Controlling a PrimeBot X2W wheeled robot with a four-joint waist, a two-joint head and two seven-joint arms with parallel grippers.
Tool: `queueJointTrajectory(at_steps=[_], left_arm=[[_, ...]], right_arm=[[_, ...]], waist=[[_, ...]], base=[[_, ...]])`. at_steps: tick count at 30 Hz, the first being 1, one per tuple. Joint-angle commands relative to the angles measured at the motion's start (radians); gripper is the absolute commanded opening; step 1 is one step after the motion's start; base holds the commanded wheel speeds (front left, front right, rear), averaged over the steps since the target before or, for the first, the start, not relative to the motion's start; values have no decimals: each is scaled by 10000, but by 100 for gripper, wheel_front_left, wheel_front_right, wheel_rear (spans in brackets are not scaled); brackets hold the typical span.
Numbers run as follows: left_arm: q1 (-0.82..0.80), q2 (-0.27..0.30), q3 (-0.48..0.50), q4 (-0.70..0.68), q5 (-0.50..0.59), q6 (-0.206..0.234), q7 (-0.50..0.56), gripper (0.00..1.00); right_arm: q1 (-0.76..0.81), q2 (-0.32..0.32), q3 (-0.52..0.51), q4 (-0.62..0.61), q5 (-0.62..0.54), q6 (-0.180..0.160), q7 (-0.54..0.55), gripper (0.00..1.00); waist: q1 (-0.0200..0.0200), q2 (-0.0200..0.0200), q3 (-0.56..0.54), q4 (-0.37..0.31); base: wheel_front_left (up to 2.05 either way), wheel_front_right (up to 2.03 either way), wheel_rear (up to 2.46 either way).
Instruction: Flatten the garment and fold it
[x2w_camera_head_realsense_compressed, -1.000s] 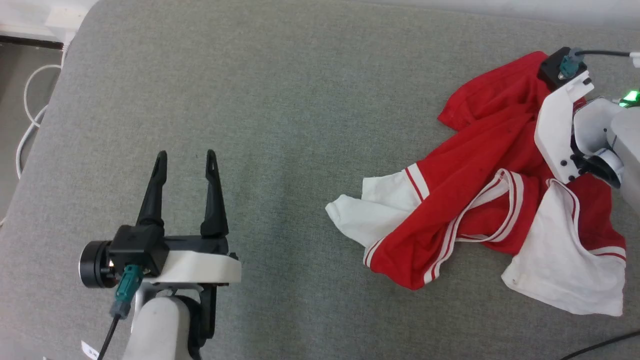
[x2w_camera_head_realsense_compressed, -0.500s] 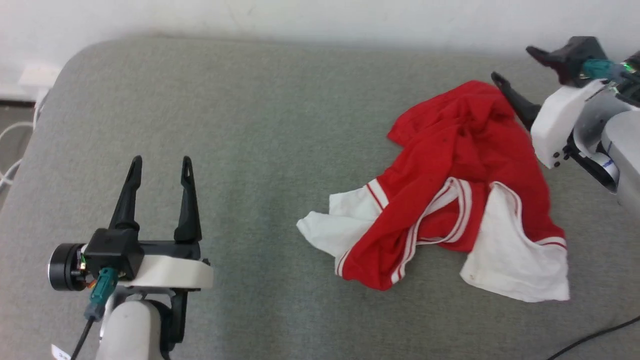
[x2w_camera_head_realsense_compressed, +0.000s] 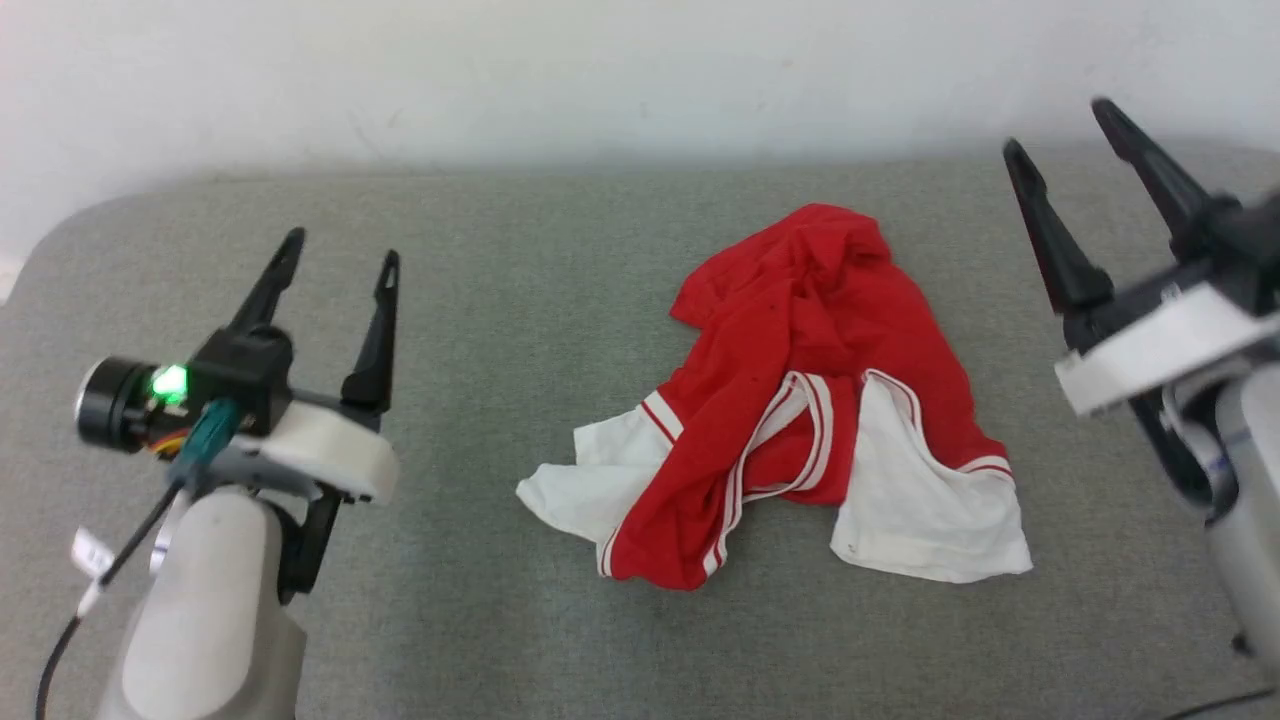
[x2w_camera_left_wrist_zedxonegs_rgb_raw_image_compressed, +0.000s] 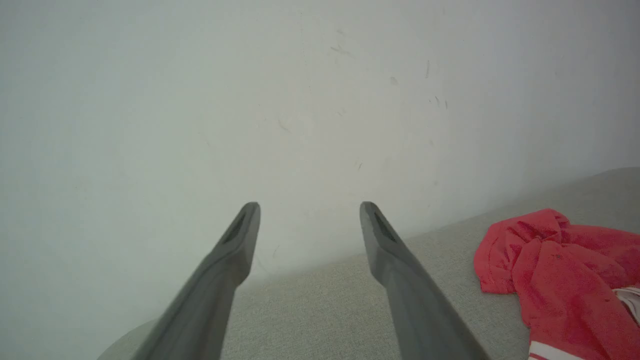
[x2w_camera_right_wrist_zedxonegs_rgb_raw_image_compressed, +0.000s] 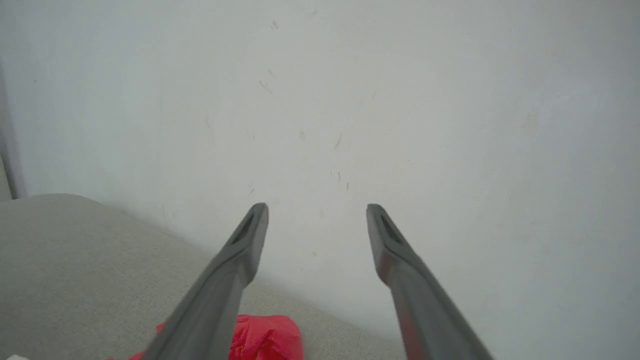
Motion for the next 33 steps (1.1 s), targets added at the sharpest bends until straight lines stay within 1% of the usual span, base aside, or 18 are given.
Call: queueJointTrajectory(at_steps=[1,4,7,9,10,13,15,17,20,22,25,29,33], left_arm=[[-236,106,-202,168,-101,-82,274,100],[-847,504,-980,554,-461,-179,1235,100],[-1415,1006,-2397,777,-1517,-195,2435,100],[-1916,1559,-3419,755,-2199,-197,3266,100],[-2159,1813,-3958,729,-2586,-197,3742,100],[-2910,2312,-5357,595,-4099,-199,5342,100],[-3457,2674,-6352,502,-5103,-199,6554,100],[-4069,3047,-7296,418,-5939,-199,7542,100],[-4890,3429,-8658,371,-6876,-200,8881,100],[-5351,3571,-9463,383,-7343,-200,9543,100],[-5926,3670,-10448,563,-7755,-200,9952,100],[-6340,3706,-11669,955,-7860,-200,10101,100],[-6276,3718,-12061,1138,-7799,-201,10392,100]], right_arm=[[489,251,-411,-409,-255,-9,-45,100],[1885,790,-1468,-1716,-1088,-9,-46,100],[2984,1349,-2177,-2678,-1535,-9,-46,100],[3542,1597,-2490,-3168,-1775,-9,-46,100],[3766,1700,-2596,-3389,-1890,-9,-46,100],[4269,1943,-2819,-3809,-2165,-9,-46,100],[4457,2064,-2889,-3963,-2286,-9,-46,100],[4542,2101,-2872,-4010,-2452,-9,-46,100],[4502,2166,-2809,-4067,-2619,-9,-47,100],[4444,2196,-2765,-4079,-2677,-9,-47,100],[4322,2226,-2679,-4068,-2780,-9,-47,100],[4153,2224,-2541,-3992,-2936,-9,-47,100],[3978,2243,-2496,-3883,-2998,-9,-47,100]], waist=[[2,0,-104,-147],[2,0,-92,-207],[2,0,-82,-255],[2,0,-47,-282],[2,0,-17,-295],[2,0,101,-304],[2,0,200,-324],[2,0,316,-381],[2,0,481,-494],[2,0,574,-582],[2,0,765,-758],[2,0,1001,-1016],[2,0,1235,-1209]], base=[[0,0,0],[0,0,0],[0,0,0],[0,0,0],[0,0,0],[0,0,0],[0,0,0],[0,0,0],[0,0,0],[0,0,0],[0,0,0],[0,0,0],[0,0,0]])
